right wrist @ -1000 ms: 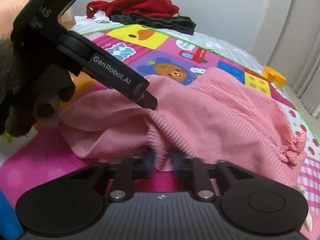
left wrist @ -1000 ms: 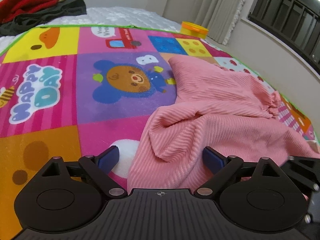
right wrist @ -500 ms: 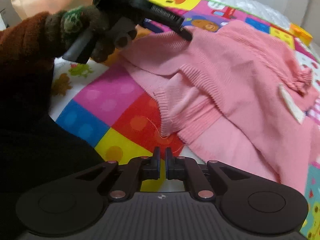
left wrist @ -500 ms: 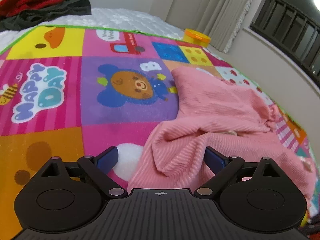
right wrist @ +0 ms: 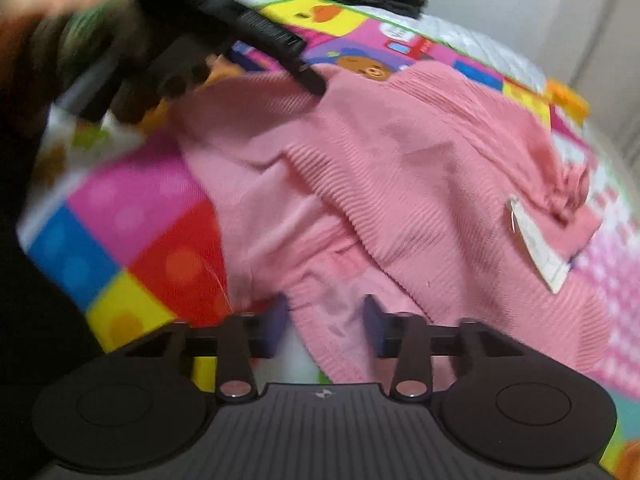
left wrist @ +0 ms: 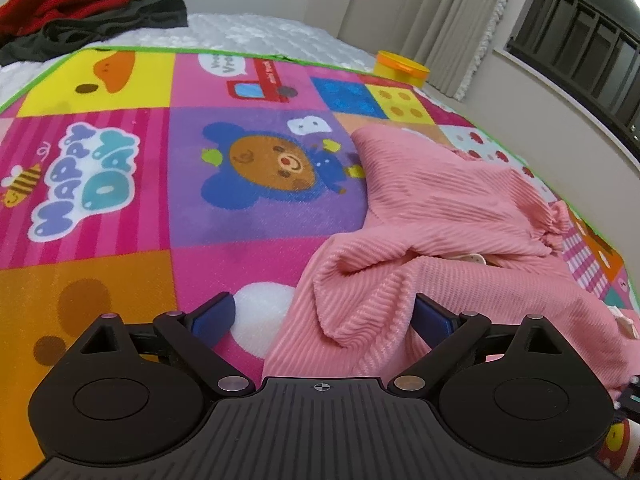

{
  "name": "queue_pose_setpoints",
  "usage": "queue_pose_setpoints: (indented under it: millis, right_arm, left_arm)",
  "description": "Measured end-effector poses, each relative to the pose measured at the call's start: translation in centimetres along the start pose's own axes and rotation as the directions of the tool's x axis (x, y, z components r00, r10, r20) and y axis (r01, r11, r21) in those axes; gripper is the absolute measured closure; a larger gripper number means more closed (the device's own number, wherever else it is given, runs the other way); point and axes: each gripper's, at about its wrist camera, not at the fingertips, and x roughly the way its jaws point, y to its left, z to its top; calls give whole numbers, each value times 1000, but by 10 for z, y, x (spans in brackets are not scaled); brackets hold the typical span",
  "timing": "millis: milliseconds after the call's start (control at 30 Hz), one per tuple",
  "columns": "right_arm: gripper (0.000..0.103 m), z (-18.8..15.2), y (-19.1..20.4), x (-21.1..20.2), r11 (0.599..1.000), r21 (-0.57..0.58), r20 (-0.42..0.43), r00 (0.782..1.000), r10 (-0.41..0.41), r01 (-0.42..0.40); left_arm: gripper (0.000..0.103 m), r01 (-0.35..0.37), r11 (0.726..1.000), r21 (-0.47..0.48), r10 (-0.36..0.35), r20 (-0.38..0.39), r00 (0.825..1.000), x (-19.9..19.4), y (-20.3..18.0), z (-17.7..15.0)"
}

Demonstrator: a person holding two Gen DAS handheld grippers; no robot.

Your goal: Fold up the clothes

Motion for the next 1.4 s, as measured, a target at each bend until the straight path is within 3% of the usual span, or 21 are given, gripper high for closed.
queue_pose_setpoints:
  millis: [133, 267, 367, 433, 500, 633, 667, 767, 833, 900, 967, 1000, 1067, 1100, 1133, 1200, 1267, 1333, 1367, 1400]
  right_arm:
    - [92, 1, -11, -1, 989, 130, -21, 997, 78, -75]
    - [95, -16, -13, -12, 946, 239, -58, 970, 237, -217]
    - [92, -27, -8, -18, 932, 290, -34, 971, 239, -219]
    - [79, -31, -8, -20, 912, 332, -7, 967, 255, -239]
    - [49, -33, -7, -19, 888, 372, 23, 959, 284, -272]
    - [17, -37, -6, -18, 829, 444, 83, 937, 340, -340]
    - [3, -34, -8, -16, 815, 451, 80, 926, 368, -363]
    - [0, -27, -5, -10, 816, 437, 29, 913, 407, -378]
    - [0, -19, 6, -10, 862, 369, -27, 924, 382, -346]
    - [0, -16, 8, -10, 869, 365, -41, 927, 374, -335]
    - [0, -19, 10, -18, 878, 376, -25, 944, 329, -296]
    - [0, -22, 11, -25, 894, 375, -14, 963, 269, -244]
    - [0, -29, 16, -48, 923, 371, 42, 995, 90, -99]
    - [0, -33, 18, -60, 927, 373, 77, 997, -1, -27]
    - [0, -41, 21, -77, 923, 382, 134, 986, -97, 39]
    - [0, -52, 26, -103, 913, 370, 209, 942, -263, 172]
    - [1, -58, 26, -112, 896, 312, 203, 899, -388, 316]
    - [11, -62, 24, -110, 864, 223, 168, 856, -489, 451]
    - [22, -63, 20, -101, 865, 167, 140, 857, -495, 472]
    - [33, -65, 17, -92, 864, 110, 113, 858, -502, 491]
  left_arm:
    - [6, 3, 1000, -7, -3, -1, 1000, 1, 2, 0]
    - [6, 7, 1000, -17, -7, 4, 1000, -1, 3, 1]
    - [6, 13, 1000, -27, -12, 12, 1000, -3, 4, 1]
    - [6, 17, 1000, -23, -16, 14, 1000, -6, 3, -1]
    - [6, 22, 1000, -15, -22, 6, 1000, -10, 2, -4]
    - [6, 32, 999, 3, -32, -32, 999, -21, -3, -13]
    - [6, 39, 999, 15, -38, -45, 998, -24, -6, -14]
    - [6, 42, 991, 125, -37, -41, 998, -42, -24, -23]
    - [6, 29, 975, 220, -24, -25, 999, -53, -38, -31]
    - [8, 7, 945, 326, -2, -14, 1000, -58, -54, -40]
    - [15, -14, 902, 432, 23, -17, 1000, -55, -70, -49]
    - [19, -22, 884, 467, 34, -18, 999, -52, -76, -53]
    - [19, -43, 848, 528, 57, -11, 998, -45, -88, -60]
    - [19, -49, 831, 554, 60, -2, 998, -41, -93, -63]
    - [19, -54, 813, 580, 62, 7, 998, -38, -98, -65]
    - [19, -64, 774, 630, 64, 23, 998, -29, -108, -68]
    - [33, -62, 734, 676, 61, 26, 998, -19, -115, -70]
    - [75, -76, 724, 685, 79, 28, 997, -15, -116, -68]
    - [82, -84, 720, 689, 89, 28, 996, -13, -116, -66]
    - [89, -87, 733, 675, 89, 33, 996, -16, -113, -63]
